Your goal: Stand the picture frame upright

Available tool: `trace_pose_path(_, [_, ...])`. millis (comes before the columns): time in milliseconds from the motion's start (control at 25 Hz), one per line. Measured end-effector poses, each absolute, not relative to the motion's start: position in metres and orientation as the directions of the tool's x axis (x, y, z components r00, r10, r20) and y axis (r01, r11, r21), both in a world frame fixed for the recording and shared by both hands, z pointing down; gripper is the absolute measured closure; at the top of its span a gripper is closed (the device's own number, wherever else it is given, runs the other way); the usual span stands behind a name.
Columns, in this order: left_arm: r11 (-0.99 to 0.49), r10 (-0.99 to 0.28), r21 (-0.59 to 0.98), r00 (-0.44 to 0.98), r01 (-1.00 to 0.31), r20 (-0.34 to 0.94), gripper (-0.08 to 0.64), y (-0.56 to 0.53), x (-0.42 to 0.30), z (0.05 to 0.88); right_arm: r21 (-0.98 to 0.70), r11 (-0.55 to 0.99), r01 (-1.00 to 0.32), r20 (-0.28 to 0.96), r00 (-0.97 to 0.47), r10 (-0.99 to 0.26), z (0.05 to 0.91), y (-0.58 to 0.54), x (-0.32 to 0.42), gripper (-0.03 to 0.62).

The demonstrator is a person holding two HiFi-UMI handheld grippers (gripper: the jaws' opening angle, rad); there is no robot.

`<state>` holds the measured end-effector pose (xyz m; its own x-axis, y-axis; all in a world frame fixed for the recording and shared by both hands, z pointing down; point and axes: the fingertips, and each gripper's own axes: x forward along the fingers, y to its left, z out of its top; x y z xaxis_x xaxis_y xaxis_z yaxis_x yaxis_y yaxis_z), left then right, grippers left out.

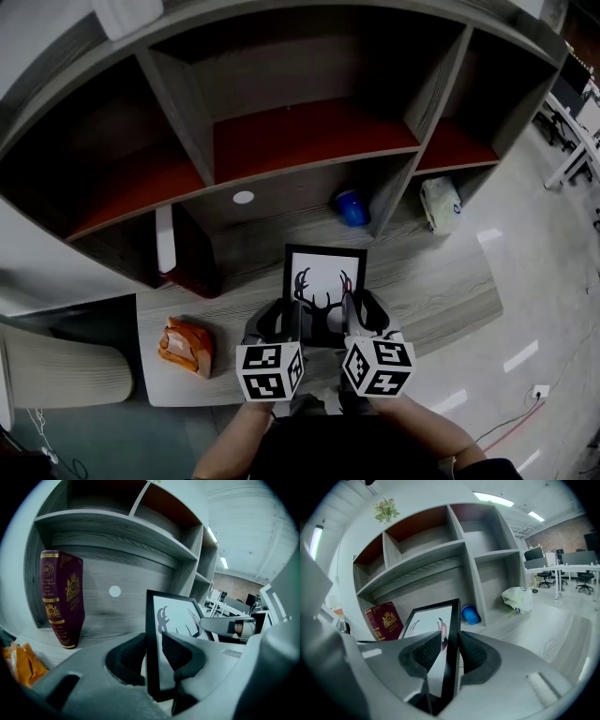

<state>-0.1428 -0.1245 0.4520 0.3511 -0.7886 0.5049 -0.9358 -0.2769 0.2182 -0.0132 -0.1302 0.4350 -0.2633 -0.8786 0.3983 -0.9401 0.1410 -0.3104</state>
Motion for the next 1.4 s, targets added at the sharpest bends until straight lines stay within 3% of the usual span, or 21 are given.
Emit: trace_pose_path(1400, [-0.147, -0.927, 0.192, 0.203, -0.97, 0.314, 0.48, -0.226, -0.137, 0.422, -0.379, 0.251, -0.891, 0.252, -0.361, -0.898, 0.419, -0.254, -0.001, 0.509])
